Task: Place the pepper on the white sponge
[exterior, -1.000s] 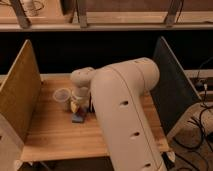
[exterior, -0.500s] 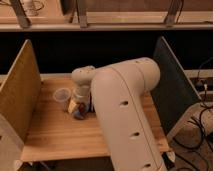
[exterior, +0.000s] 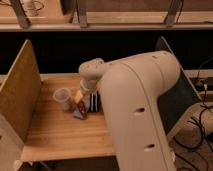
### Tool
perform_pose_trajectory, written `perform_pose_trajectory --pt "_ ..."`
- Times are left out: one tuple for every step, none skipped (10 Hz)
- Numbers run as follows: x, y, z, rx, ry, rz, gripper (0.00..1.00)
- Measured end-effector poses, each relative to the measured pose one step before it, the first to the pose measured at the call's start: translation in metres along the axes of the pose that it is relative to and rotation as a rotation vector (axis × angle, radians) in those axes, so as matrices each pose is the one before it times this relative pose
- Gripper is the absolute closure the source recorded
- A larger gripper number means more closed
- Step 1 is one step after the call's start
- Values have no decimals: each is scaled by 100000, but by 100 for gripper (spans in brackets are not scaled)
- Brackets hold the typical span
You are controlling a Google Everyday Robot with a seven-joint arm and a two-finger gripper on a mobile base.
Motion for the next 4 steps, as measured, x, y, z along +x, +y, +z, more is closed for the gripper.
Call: perform_pose_trajectory --pt "316 -1328 -1543 3607 -3918 4191 30" --pt "277 -1150 -1243 2866 -3471 4276 30" --pt "316 -1547 -1572 3549 -4689 5983 30" --pt "293 -1744 -1609 3240 -4874 6178 30"
